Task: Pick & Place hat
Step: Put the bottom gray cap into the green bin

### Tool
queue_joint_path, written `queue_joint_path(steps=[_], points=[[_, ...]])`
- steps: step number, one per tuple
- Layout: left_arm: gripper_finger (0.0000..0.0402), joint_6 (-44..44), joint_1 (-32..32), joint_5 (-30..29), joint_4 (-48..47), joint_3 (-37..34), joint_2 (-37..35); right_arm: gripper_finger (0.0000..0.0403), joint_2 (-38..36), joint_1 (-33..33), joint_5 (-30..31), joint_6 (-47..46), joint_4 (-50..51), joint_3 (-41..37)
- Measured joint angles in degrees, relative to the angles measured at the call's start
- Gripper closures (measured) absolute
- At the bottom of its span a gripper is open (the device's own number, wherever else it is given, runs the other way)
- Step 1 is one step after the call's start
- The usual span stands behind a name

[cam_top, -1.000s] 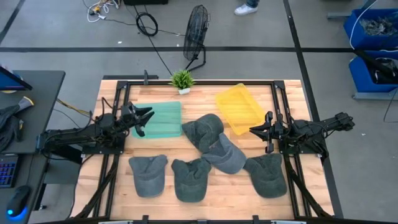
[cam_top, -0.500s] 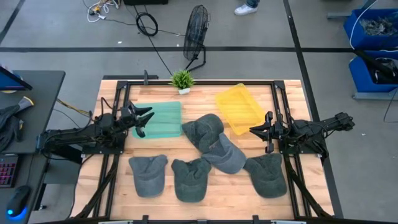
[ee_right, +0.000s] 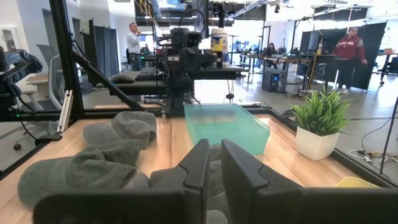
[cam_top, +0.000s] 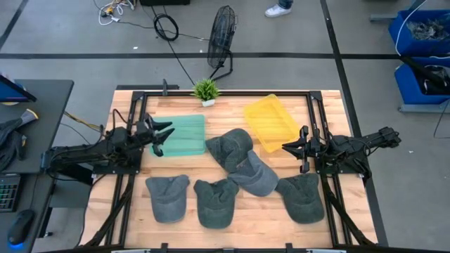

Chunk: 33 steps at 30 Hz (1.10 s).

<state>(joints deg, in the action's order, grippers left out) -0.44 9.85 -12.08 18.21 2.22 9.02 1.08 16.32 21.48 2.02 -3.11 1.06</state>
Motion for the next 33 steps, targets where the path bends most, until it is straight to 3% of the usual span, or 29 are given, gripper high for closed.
queue_joint_path(steps=[6,11,16,23,27,30,33], points=[[0.0268,-1.8,0.0,9.0,0.2,6.3,1.2,0.0357,0.0,0.0,0.0,0.0,0.0,0.0],[0.0268,1.5,0.0,12.0,-5.5,11.8,6.8,0.0357,0.0,0.0,0.0,0.0,0.0,0.0],[0.0268,7.2,-0.1,12.3,-21.3,19.8,14.1,0.0357,0.0,0.0,0.0,0.0,0.0,0.0],[0.0268,22.6,-1.5,12.3,-47.4,32.0,25.7,0.0357,0.0,0.0,0.0,0.0,0.0,0.0],[0.0269,30.2,-5.9,18.1,-57.6,34.5,30.3,0.0357,0.0,0.0,0.0,2.3,0.0,0.0],[0.0269,33.6,-12.3,24.6,-57.1,33.3,32.0,0.0357,0.0,0.0,0.0,3.1,0.0,0.0],[0.0269,40.1,-20.0,25.6,-55.8,32.1,33.4,0.0357,0.0,0.0,0.0,3.0,0.0,0.0]])
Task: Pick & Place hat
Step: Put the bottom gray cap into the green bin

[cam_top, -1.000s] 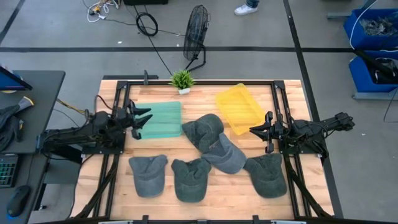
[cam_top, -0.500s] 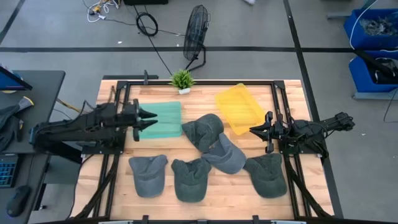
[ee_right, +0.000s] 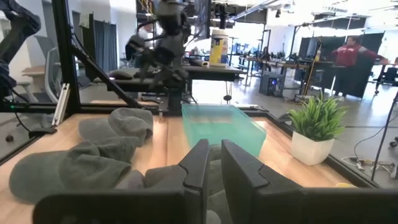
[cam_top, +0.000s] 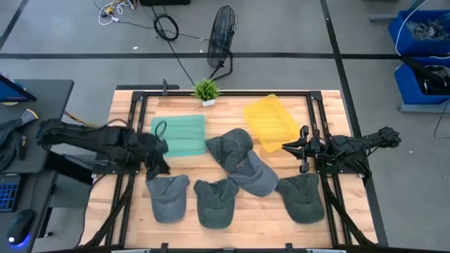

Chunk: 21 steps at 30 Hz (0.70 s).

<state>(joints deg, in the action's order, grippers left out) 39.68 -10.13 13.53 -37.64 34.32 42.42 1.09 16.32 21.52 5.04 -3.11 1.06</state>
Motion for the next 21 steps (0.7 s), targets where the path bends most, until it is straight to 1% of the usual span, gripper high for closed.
queue_joint_path(steps=[3,5,7,10,14,18,21], points=[[0.0268,6.1,-7.0,-5.6,-0.3,-0.2,2.0,0.0357,0.0,0.0,0.0,0.0,0.0,0.0],[0.0267,8.5,-11.0,-9.8,0.5,-0.2,3.6,0.0357,0.0,0.0,0.0,0.0,0.0,0.0],[0.0262,11.1,-14.2,-12.3,1.8,-0.2,5.7,0.0357,0.0,0.0,0.0,0.4,0.0,0.0],[0.0244,13.5,-17.4,-13.0,3.4,-0.2,9.3,0.0357,0.0,0.0,0.0,0.3,0.0,0.0],[0.0210,16.7,-19.4,-12.9,4.4,-0.2,14.7,0.0357,0.0,0.0,0.0,0.0,0.0,0.0],[0.0180,16.7,-21.6,-12.6,4.6,-0.2,20.9,0.0357,0.0,0.0,0.0,0.0,0.0,0.0],[0.0170,15.2,-23.1,-12.7,5.8,-0.2,25.8,0.0357,0.0,0.0,0.0,0.0,0.0,0.0]])
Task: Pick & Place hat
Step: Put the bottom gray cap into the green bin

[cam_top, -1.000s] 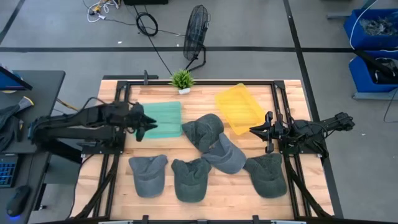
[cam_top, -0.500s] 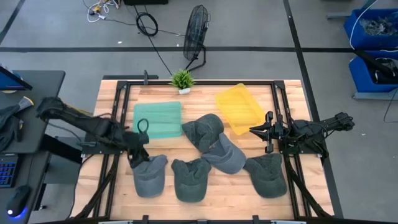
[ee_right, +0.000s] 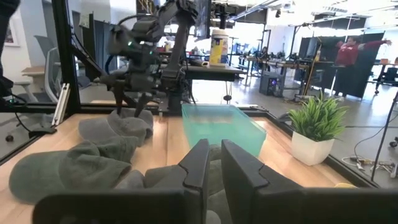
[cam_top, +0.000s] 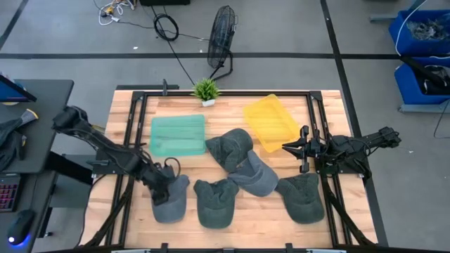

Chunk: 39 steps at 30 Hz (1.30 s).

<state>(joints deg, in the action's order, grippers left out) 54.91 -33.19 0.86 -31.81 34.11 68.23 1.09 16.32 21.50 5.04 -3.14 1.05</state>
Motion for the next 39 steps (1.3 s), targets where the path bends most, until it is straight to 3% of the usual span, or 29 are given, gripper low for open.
queue_joint_path(steps=[3,6,14,20,25,28,33,39], points=[[0.0173,-2.2,-0.9,0.0,2.0,0.0,4.6,0.0357,0.0,0.0,0.0,0.0,0.0,0.0],[0.0203,-5.4,-1.6,0.4,4.0,0.0,8.2,0.0357,0.0,0.0,0.0,0.0,0.0,0.0],[0.0386,-6.3,-1.5,0.4,8.5,0.0,9.8,0.0357,0.0,0.0,0.0,0.0,0.0,0.0],[0.0398,-7.4,-1.5,0.4,8.1,1.5,6.5,0.0357,0.0,0.0,0.0,0.0,0.0,0.0],[0.0399,-12.1,-1.5,-0.5,3.6,7.7,3.5,0.0357,0.0,0.0,0.0,0.0,0.0,0.0],[0.0400,-12.7,-1.5,-1.7,-4.8,14.2,2.3,0.0357,0.0,0.0,0.0,0.0,0.0,0.0],[0.0400,-18.4,-1.5,-9.8,-24.0,26.1,2.1,0.0357,0.0,0.0,0.0,0.2,0.0,0.0],[0.0400,-38.3,-1.2,-16.6,-36.2,33.3,2.1,0.0357,0.0,0.0,0.0,0.2,0.0,0.0]])
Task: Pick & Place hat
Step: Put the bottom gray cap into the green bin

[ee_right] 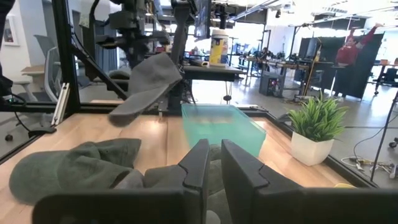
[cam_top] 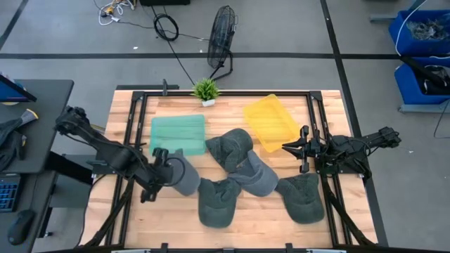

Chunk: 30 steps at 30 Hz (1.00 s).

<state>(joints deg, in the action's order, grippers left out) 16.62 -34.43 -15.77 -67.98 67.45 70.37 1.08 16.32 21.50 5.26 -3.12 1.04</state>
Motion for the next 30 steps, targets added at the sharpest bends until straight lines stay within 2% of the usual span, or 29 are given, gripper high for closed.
queue_joint_path(steps=[6,13,18,20,24,30], points=[[0.0400,-9.9,3.3,-2.0,-7.3,0.6,0.0,0.0357,0.0,0.0,0.0,0.2,0.0,0.0],[0.0400,-15.0,10.2,-10.3,-12.6,0.6,0.0,0.0357,0.0,0.0,0.0,0.6,0.0,0.0],[0.0400,-24.9,16.4,-10.4,-12.5,0.6,0.0,0.0357,0.0,0.0,0.0,1.3,0.0,0.0],[0.0400,-25.3,19.4,-10.6,-12.4,0.6,0.0,0.0357,0.0,0.0,0.0,1.3,0.0,0.0],[0.0400,-20.2,25.1,-11.5,-11.5,0.6,0.0,0.0357,0.0,0.0,0.0,1.3,0.0,0.0],[0.0400,-16.6,32.7,-14.3,-5.8,0.6,0.0,0.0357,0.0,0.0,0.0,1.3,0.0,0.0]])
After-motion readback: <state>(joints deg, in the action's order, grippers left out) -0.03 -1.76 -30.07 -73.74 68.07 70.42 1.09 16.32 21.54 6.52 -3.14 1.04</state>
